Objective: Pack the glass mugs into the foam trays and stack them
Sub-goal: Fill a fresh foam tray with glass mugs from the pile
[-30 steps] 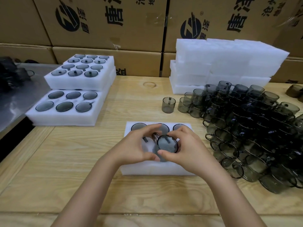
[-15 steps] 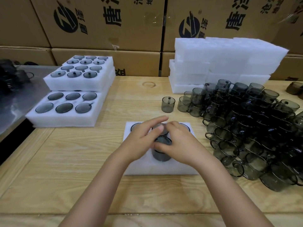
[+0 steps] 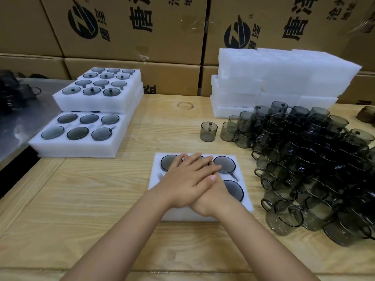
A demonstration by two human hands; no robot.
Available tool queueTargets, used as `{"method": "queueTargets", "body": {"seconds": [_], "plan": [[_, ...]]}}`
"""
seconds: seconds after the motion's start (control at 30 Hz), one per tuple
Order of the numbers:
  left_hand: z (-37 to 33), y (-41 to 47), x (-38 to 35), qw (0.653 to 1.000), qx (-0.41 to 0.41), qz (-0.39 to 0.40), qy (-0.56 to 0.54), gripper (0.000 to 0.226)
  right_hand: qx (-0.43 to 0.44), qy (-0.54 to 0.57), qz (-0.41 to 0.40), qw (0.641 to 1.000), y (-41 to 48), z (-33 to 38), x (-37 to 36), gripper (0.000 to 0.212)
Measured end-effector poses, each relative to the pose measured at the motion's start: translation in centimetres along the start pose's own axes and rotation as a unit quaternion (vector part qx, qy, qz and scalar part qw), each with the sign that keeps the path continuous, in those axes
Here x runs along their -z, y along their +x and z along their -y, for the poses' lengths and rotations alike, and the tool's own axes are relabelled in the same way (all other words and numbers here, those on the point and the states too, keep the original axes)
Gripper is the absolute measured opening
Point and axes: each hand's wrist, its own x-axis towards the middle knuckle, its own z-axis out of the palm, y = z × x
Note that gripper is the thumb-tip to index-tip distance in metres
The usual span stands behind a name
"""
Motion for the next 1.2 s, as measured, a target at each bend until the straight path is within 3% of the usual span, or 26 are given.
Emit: {"method": "queueTargets", "body": {"seconds": [0.13,0.23,0.3,0.37,0.43,0.5,0.57,0.67,0.7,0.77,0.9,1.03,1.2], "plan": [[-0.2,-0.3,-0.3,1.0,0.012,-0.013,0.011,0.044,-0.003,-0.011,-0.005,1.0,-0.2,0.0,-0.1,0.071],[-0.4,-0.6,-0.4,0.998,0.032,-0.043,0.024,0.058,-0.011,0.022,-0.027,0.999,-0.3,0.0,-0.4,0.071],[-0.2,-1.0,-0.2,0.995,0.026,-0.094,0.015,0.059,-0.018,0.077,-0.045,0.996,-0.4,0.1,-0.4,0.067],[0.7,-1.9,0.2,0.98,-0.002,-0.19,-0.064,0.048,-0.029,0.141,-0.076,0.987,-0.5,0.3,-0.3,0.058],[2.4,-2.8,0.5,0.925,0.023,-0.312,-0.215,0.027,-0.049,0.202,-0.134,0.969,-0.8,0.4,-0.1,0.051],[4.1,-3.6,0.4,0.822,0.09,-0.4,-0.396,0.018,-0.057,0.222,-0.204,0.952,-1.4,0.2,0.0,0.045],[5.3,-4.1,-0.4,0.734,0.146,-0.436,-0.5,0.022,-0.071,0.212,-0.294,0.929,-2.4,-0.8,0.8,0.035],[6.3,-4.2,-2.4,0.694,0.204,-0.417,-0.55,0.026,-0.132,0.14,-0.466,0.863,-3.8,-5.4,3.1,0.027],[6.4,-4.1,-2.8,0.688,0.213,-0.405,-0.563,0.027,-0.174,0.122,-0.491,0.845,-4.4,-7.7,4.0,0.027],[6.7,-3.8,-3.1,0.688,0.221,-0.389,-0.571,0.027,-0.29,0.108,-0.46,0.832,-5.6,-12.7,5.6,0.031],[7.1,-3.6,-3.3,0.693,0.228,-0.379,-0.569,0.026,-0.491,0.1,-0.232,0.833,-8.2,-21.2,6.2,0.044],[7.0,-3.6,-3.3,0.692,0.226,-0.384,-0.568,0.025,-0.496,0.113,-0.135,0.851,-8.6,-23.7,5.1,0.044],[7.1,-3.6,-3.4,0.688,0.216,-0.39,-0.573,0.025,-0.485,0.103,-0.163,0.853,-8.1,-23.9,4.4,0.031]]}}
